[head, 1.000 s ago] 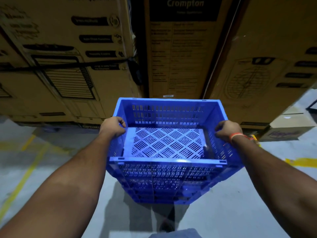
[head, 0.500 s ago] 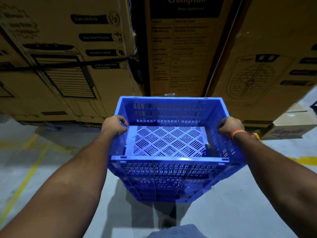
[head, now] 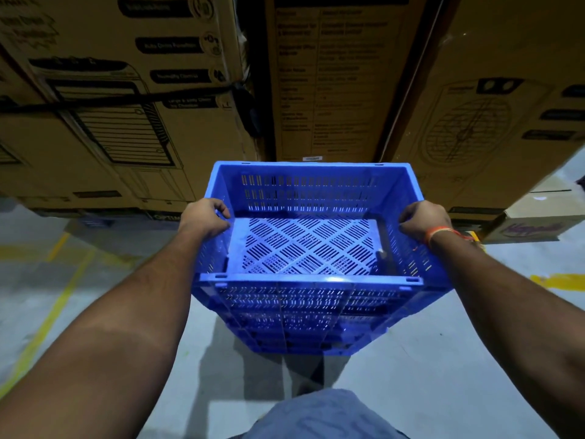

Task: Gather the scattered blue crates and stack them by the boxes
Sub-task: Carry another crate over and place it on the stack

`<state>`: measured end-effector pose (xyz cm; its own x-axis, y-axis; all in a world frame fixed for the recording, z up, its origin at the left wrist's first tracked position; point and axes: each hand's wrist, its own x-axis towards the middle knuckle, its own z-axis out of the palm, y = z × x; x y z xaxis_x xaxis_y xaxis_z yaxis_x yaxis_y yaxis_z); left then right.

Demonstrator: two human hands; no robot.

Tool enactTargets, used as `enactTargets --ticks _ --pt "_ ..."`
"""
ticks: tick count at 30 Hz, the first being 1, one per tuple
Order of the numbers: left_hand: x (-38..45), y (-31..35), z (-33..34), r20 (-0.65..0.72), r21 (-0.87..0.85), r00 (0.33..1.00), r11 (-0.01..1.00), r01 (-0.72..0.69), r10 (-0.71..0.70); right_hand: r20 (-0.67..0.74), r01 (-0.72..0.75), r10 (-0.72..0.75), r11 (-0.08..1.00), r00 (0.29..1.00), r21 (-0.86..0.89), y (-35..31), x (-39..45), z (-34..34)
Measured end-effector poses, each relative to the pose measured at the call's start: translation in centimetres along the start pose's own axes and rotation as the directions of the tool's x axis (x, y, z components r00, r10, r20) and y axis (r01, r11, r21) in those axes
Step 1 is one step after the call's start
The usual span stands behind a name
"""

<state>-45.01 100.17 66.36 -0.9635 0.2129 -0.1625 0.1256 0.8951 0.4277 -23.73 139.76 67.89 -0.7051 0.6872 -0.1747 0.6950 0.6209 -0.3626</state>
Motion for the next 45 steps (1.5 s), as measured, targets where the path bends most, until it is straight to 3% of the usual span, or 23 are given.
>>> enactTargets --ticks 45 --pt "-0.7 -0.1 0.2 -0.022 0.045 1.000 0.999 0.007 -0.006 0.017 0.027 -0.029 0.996 0.999 0.088 0.8 1.2 0.2"
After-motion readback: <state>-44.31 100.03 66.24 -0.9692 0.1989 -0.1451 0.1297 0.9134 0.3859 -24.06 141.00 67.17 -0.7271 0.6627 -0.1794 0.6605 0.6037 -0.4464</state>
